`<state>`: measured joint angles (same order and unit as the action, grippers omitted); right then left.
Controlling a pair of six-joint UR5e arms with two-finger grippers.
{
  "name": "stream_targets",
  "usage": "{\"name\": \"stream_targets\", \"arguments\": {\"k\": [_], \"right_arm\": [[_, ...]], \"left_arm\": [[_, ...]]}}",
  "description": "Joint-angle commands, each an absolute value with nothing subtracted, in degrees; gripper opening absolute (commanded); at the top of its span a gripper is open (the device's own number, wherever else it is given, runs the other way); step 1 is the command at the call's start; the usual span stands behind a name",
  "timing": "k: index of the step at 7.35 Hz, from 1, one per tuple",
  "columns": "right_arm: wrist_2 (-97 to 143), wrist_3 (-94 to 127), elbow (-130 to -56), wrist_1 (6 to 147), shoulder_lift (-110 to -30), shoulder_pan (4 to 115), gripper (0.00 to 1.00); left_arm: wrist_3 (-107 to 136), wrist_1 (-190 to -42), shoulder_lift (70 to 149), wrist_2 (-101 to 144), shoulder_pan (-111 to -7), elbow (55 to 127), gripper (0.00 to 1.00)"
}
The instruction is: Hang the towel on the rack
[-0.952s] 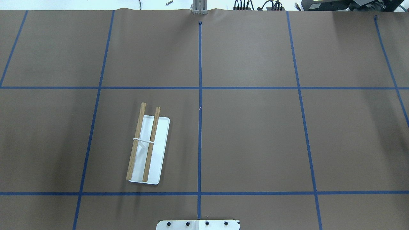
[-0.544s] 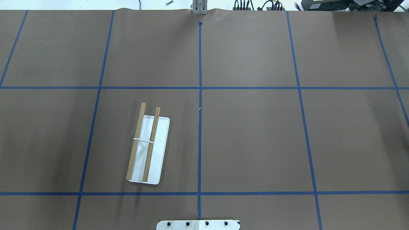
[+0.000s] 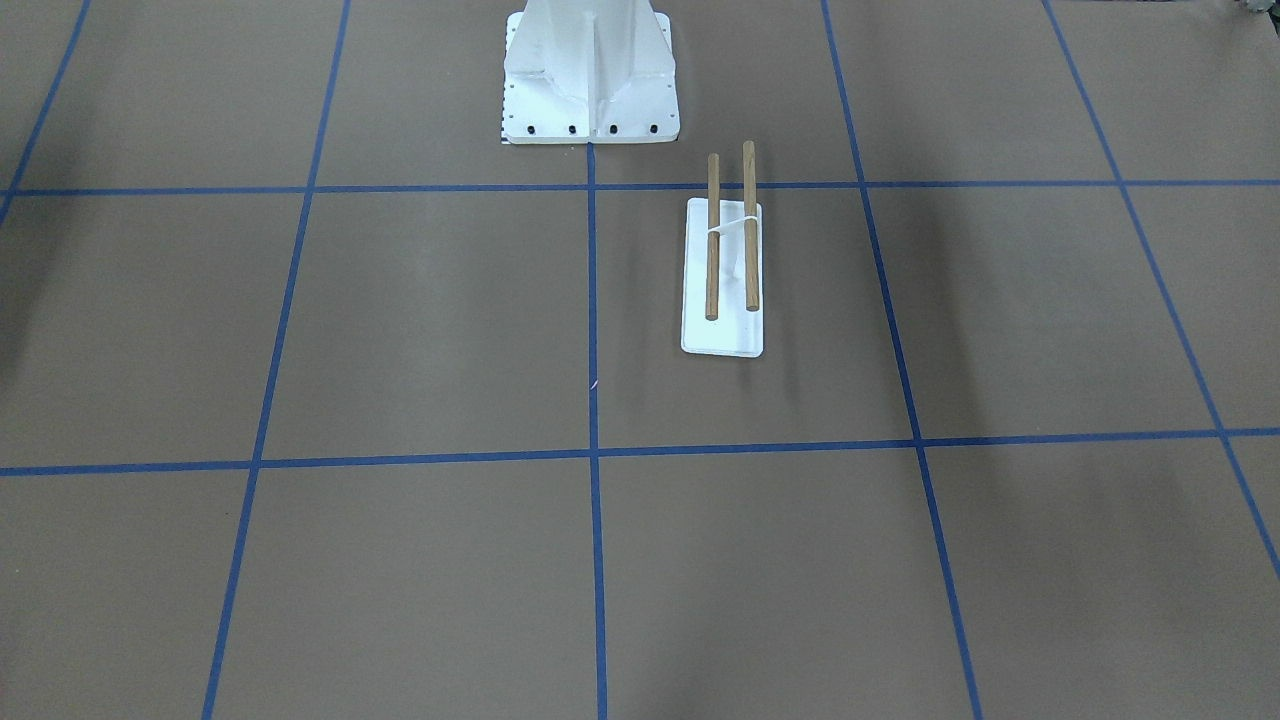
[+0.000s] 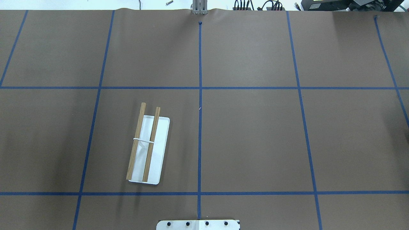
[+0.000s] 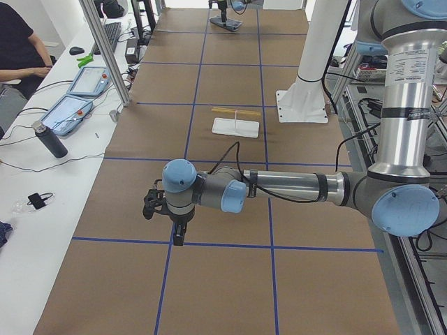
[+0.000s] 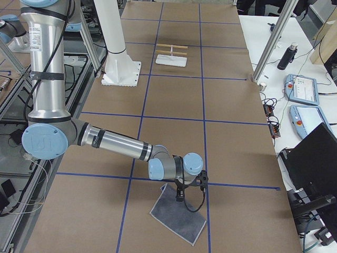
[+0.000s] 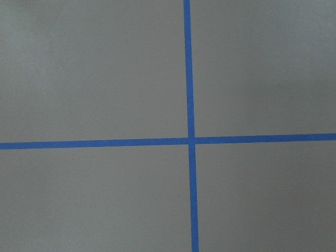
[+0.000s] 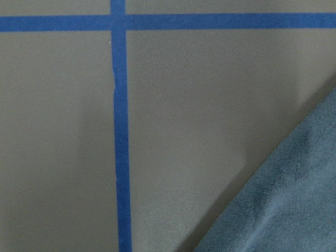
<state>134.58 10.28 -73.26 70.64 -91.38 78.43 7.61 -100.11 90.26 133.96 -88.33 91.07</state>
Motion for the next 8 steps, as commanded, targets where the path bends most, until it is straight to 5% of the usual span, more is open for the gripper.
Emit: {"name": "stream_targets", "arguments": {"k": [1, 8], "right_arm": [[134.7, 10.3, -73.1, 70.1, -92.3, 77.1, 1.0], [133.6, 10.4, -77.7, 70.2, -96.3, 74.9, 1.0]], "left_arm": [[7.8, -100.1, 90.3, 134.1, -88.3, 91.4, 0.99], [8.2, -100.1, 90.4, 134.2, -88.3, 91.3, 0.99]]}}
